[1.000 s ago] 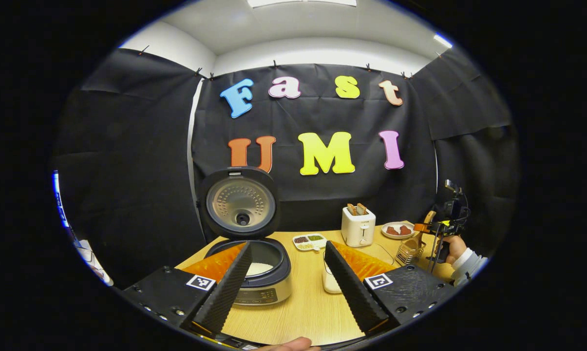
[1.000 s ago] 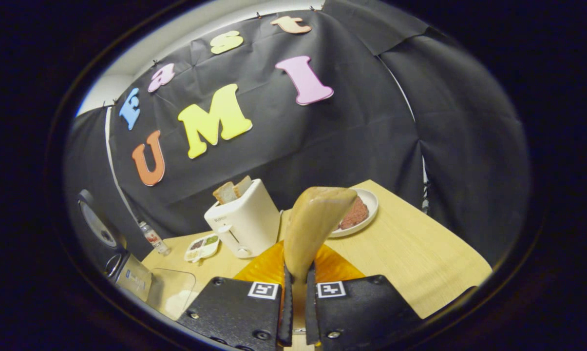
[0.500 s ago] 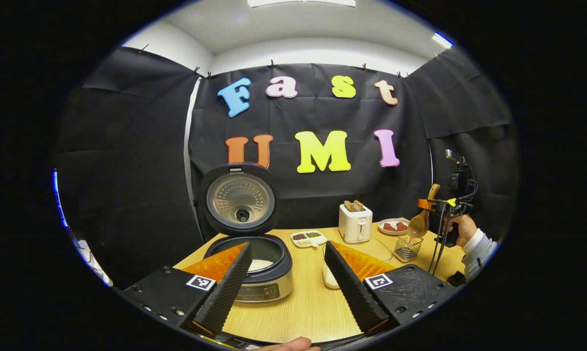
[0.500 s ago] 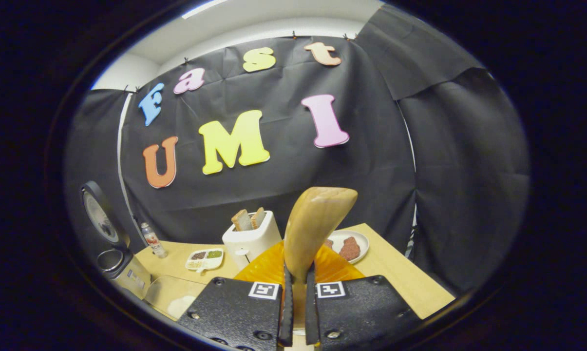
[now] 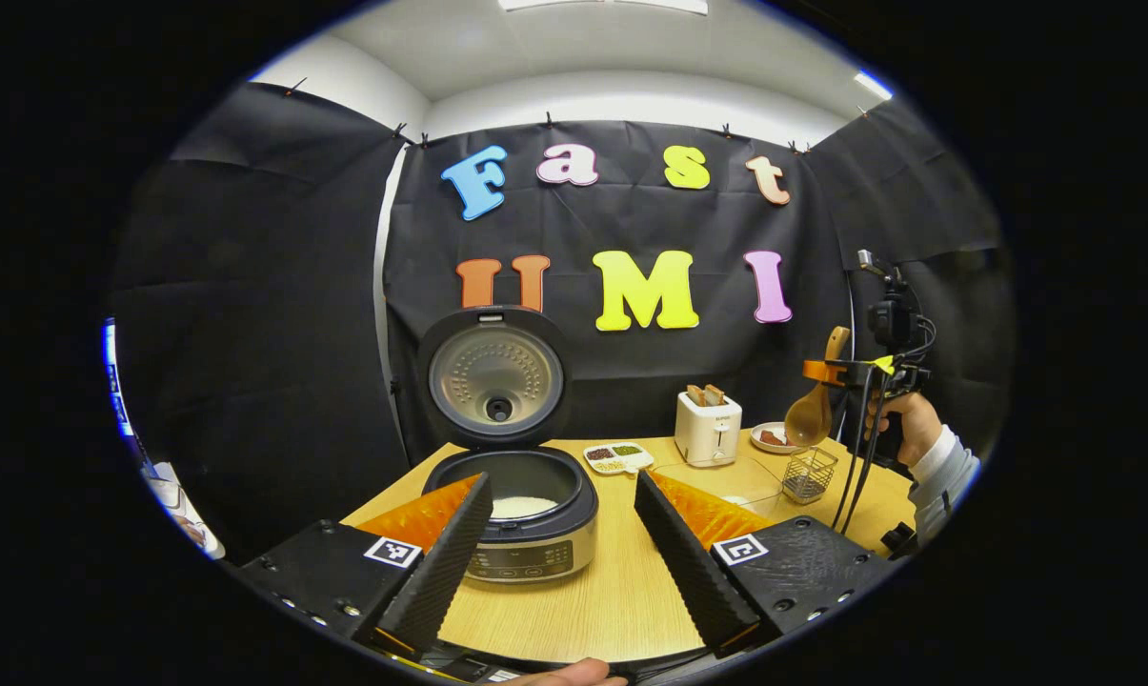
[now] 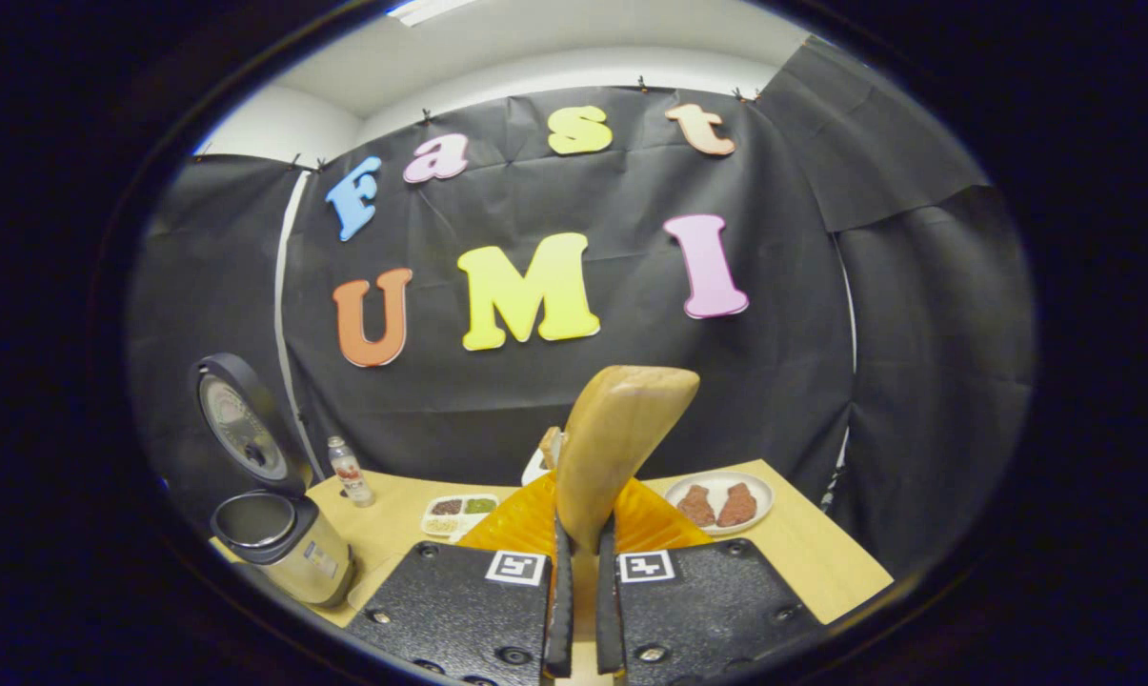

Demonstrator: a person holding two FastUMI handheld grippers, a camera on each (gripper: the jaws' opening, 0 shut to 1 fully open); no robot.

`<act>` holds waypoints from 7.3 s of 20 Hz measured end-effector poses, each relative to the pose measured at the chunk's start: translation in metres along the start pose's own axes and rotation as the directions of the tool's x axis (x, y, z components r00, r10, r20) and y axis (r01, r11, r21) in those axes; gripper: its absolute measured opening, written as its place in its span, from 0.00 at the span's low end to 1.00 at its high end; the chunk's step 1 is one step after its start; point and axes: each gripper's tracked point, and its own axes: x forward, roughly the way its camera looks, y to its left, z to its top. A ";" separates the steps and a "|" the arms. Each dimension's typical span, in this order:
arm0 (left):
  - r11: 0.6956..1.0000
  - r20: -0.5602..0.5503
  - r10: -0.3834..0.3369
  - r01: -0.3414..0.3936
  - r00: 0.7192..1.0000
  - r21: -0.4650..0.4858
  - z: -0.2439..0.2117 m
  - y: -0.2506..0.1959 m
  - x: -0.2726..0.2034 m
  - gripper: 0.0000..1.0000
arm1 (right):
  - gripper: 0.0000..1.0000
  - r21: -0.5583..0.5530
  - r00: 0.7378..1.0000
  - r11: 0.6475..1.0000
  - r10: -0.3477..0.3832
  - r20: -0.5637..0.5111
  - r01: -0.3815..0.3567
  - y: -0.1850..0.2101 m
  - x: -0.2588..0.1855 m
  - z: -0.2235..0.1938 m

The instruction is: Close the left gripper, press the button to open the rice cooker; take a wooden spoon from the chopstick holder with the right hand, scoop a spoonful of rice and pour it into the rice cooker, then put the wooden spoon back into the chopstick holder.

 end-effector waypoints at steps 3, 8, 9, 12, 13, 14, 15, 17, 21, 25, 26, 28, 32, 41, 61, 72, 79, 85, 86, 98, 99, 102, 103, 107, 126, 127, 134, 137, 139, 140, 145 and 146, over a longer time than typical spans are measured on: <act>1.000 0.034 -0.006 0.006 0.999 0.005 0.008 0.001 -0.007 0.95 | 0.15 -0.025 1.000 1.000 0.017 -0.016 -0.018 0.029 0.012 -0.019; 1.000 0.069 -0.023 0.023 0.997 -0.004 0.016 0.002 -0.011 0.95 | 0.15 -0.076 0.996 0.997 -0.015 -0.092 0.008 0.059 0.040 -0.078; 1.000 0.069 -0.023 0.024 0.997 -0.005 0.016 0.003 -0.009 0.95 | 0.15 -0.075 0.994 0.997 -0.013 -0.109 0.005 0.064 0.046 -0.090; 1.000 0.061 -0.019 0.020 0.998 -0.007 0.012 0.008 -0.005 0.95 | 0.15 -0.093 0.989 0.996 -0.030 -0.145 0.017 0.070 0.054 -0.122; 1.000 0.055 -0.015 0.015 0.998 -0.007 0.010 0.010 -0.003 0.95 | 0.15 -0.103 0.988 0.995 -0.034 -0.152 0.019 0.071 0.057 -0.130; 1.000 0.051 -0.012 0.012 0.999 -0.010 0.009 0.013 -0.003 0.95 | 0.15 -0.111 0.987 0.993 -0.045 -0.156 0.028 0.071 0.058 -0.136; 1.000 0.044 -0.013 0.014 0.999 -0.015 0.006 0.013 0.000 0.95 | 0.15 -0.117 0.987 0.992 -0.055 -0.153 0.038 0.070 0.059 -0.141; 1.000 0.034 -0.015 0.016 0.999 -0.026 0.002 0.015 0.001 0.95 | 0.15 -0.156 0.987 0.986 -0.085 -0.133 0.064 0.066 0.059 -0.147; 0.999 0.021 0.005 -0.004 1.000 -0.035 -0.008 0.022 0.008 0.95 | 0.15 -0.202 0.984 0.976 -0.114 -0.136 0.085 0.069 0.059 -0.166; 0.998 -0.001 0.008 -0.008 1.000 -0.058 -0.013 0.028 0.009 0.95 | 0.15 -0.118 0.984 0.993 -0.046 -0.175 0.026 0.093 0.055 -0.173; 0.998 -0.003 0.018 -0.018 1.000 -0.059 -0.013 0.032 0.009 0.96 | 0.15 -0.091 0.980 0.996 -0.010 -0.197 -0.008 0.105 0.055 -0.177; 0.998 -0.008 0.028 -0.029 1.000 -0.062 -0.013 0.034 0.008 0.96 | 0.15 -0.045 0.974 0.997 0.056 -0.220 -0.068 0.124 0.053 -0.180; 0.998 -0.006 0.029 -0.029 1.000 -0.061 -0.010 0.034 0.006 1.00 | 0.15 0.062 0.955 0.987 0.161 -0.251 -0.150 0.154 0.045 -0.183; 0.999 -0.017 0.021 -0.022 1.000 -0.049 -0.004 0.018 0.007 0.96 | 0.15 0.456 0.879 0.865 0.371 -0.300 -0.209 0.167 0.046 -0.191; 0.999 -0.002 0.025 -0.025 1.000 -0.030 0.007 0.016 -0.001 0.96 | 0.14 0.995 0.951 0.091 0.308 0.003 -0.033 0.057 0.012 -0.125; 0.997 0.033 0.063 -0.061 0.997 -0.043 0.017 0.057 -0.030 0.96 | 0.14 0.966 0.926 0.161 0.353 0.133 -0.201 0.121 -0.024 -0.035; 0.992 0.065 0.124 -0.121 0.990 -0.044 0.020 0.102 -0.064 0.96 | 0.14 0.885 0.911 0.391 0.404 0.081 -0.253 0.211 -0.003 -0.007; 0.990 0.054 0.128 -0.124 0.990 -0.067 0.016 0.116 -0.078 0.96 | 0.14 0.727 0.920 0.632 0.391 0.001 -0.269 0.298 0.019 -0.022; 0.990 0.057 0.128 -0.125 0.990 -0.059 0.017 0.117 -0.079 0.96 | 0.14 0.685 0.916 0.670 0.400 -0.011 -0.285 0.313 0.022 -0.026; 0.988 0.037 0.154 -0.153 0.987 -0.026 0.008 0.118 -0.074 0.96 | 0.15 0.157 0.901 0.897 0.428 -0.068 -0.414 0.381 0.018 -0.041; 0.988 0.034 0.151 -0.150 0.988 -0.029 0.007 0.117 -0.074 0.96 | 0.14 0.119 0.895 0.895 0.440 -0.073 -0.431 0.386 0.015 -0.041; 0.989 0.025 0.147 -0.146 0.989 -0.031 0.006 0.116 -0.072 0.96 | 0.15 -0.009 0.877 0.880 0.473 -0.077 -0.475 0.399 0.005 -0.043; 0.989 0.024 0.146 -0.145 0.989 -0.030 0.005 0.115 -0.073 0.96 | 0.15 -0.056 0.875 0.874 0.478 -0.070 -0.482 0.402 0.001 -0.042; 0.989 0.025 0.146 -0.146 0.989 -0.026 0.004 0.115 -0.076 0.96 | 0.15 -0.235 0.876 0.848 0.481 -0.036 -0.475 0.414 -0.007 -0.039; 0.999 0.058 0.035 -0.034 0.998 -0.023 0.006 0.051 -0.058 0.96 | 0.15 -0.292 0.941 0.905 0.337 0.043 -0.310 0.316 -0.036 0.011; 0.999 0.062 0.030 -0.029 0.998 -0.016 0.008 0.046 -0.056 0.96 | 0.15 -0.283 0.947 0.913 0.319 0.049 -0.293 0.298 -0.037 0.016; 1.000 0.102 0.013 -0.010 0.995 -0.027 0.027 0.024 -0.039 0.96 | 0.15 -0.222 0.982 0.963 0.174 0.074 -0.154 0.174 -0.037 0.041; 0.999 0.111 0.011 -0.007 0.994 -0.037 0.031 0.018 -0.026 0.96 | 0.16 -0.187 0.990 0.978 0.115 0.082 -0.098 0.126 -0.031 0.046; 0.999 0.104 0.010 -0.005 0.995 -0.044 0.029 0.012 -0.019 0.96 | 0.16 -0.164 0.993 0.984 0.077 0.086 -0.062 0.094 -0.027 0.049; 0.999 0.106 0.010 -0.006 0.994 -0.045 0.030 0.010 -0.015 0.96 | 0.16 -0.155 0.994 0.987 0.059 0.089 -0.045 0.079 -0.025 0.050; 0.999 0.106 -0.002 0.007 0.994 -0.046 0.029 -0.005 0.006 0.96 | 0.16 -0.138 0.993 0.987 -0.066 0.095 0.078 -0.002 -0.009 0.045; 0.999 0.107 -0.003 0.007 0.994 -0.041 0.029 -0.007 0.009 0.96 | 0.19 -0.129 0.993 0.987 -0.081 0.085 0.092 -0.015 -0.006 0.042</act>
